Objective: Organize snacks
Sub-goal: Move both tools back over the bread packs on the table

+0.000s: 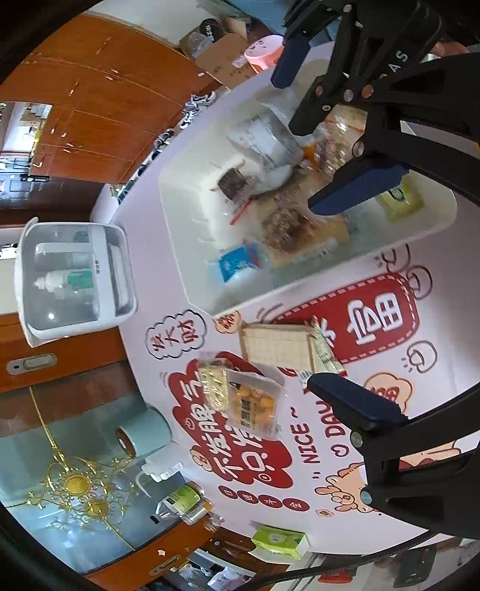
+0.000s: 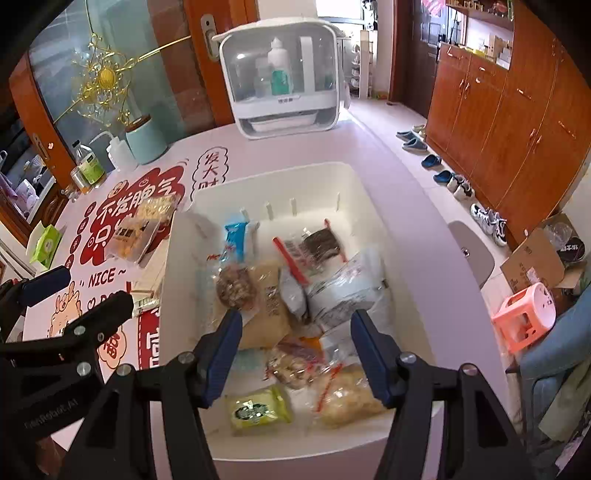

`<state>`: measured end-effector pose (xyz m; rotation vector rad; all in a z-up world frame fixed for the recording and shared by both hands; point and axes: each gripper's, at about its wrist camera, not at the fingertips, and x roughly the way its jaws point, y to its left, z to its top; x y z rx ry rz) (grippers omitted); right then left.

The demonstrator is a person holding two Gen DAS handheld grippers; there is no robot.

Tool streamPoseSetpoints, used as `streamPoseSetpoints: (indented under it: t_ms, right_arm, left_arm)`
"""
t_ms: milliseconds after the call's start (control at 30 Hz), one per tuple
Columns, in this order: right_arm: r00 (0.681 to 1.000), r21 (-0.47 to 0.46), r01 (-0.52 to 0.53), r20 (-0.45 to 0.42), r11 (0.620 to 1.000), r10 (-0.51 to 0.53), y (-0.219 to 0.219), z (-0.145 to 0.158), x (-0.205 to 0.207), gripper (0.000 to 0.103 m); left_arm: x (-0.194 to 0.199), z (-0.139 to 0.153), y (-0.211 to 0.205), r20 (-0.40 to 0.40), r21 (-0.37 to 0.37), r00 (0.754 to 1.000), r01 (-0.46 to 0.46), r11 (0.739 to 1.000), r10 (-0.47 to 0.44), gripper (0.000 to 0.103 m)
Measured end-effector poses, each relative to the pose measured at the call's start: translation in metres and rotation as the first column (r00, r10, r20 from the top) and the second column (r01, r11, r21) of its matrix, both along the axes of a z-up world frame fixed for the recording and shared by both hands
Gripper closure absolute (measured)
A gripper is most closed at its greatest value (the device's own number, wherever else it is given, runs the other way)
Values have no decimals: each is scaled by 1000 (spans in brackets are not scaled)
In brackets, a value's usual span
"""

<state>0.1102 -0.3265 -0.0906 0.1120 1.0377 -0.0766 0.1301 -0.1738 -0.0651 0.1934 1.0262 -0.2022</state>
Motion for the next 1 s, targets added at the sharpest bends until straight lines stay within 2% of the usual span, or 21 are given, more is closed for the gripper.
streamPoseSetpoints:
  t_ms: [267, 567, 800, 1000]
  right_arm:
    - [999, 9, -14, -47, 1000, 14, 35, -14, 2, 41]
    - [996, 17, -57, -70, 998, 58, 82, -24, 16, 41]
    - [993, 0, -111, -40, 994, 111, 121, -20, 50, 41]
    - [992, 3, -126, 10, 992, 126, 139, -3, 107, 41]
  left_arm:
    - [-5, -30, 49, -74, 23, 997, -29, 999, 30, 17]
    - [9, -46, 118, -84, 26, 989, -123, 992, 125, 17]
    - [63, -53, 149, -54, 51, 989, -135, 990, 138, 16]
    - [121, -58, 157, -32, 52, 992, -121, 991, 123, 3]
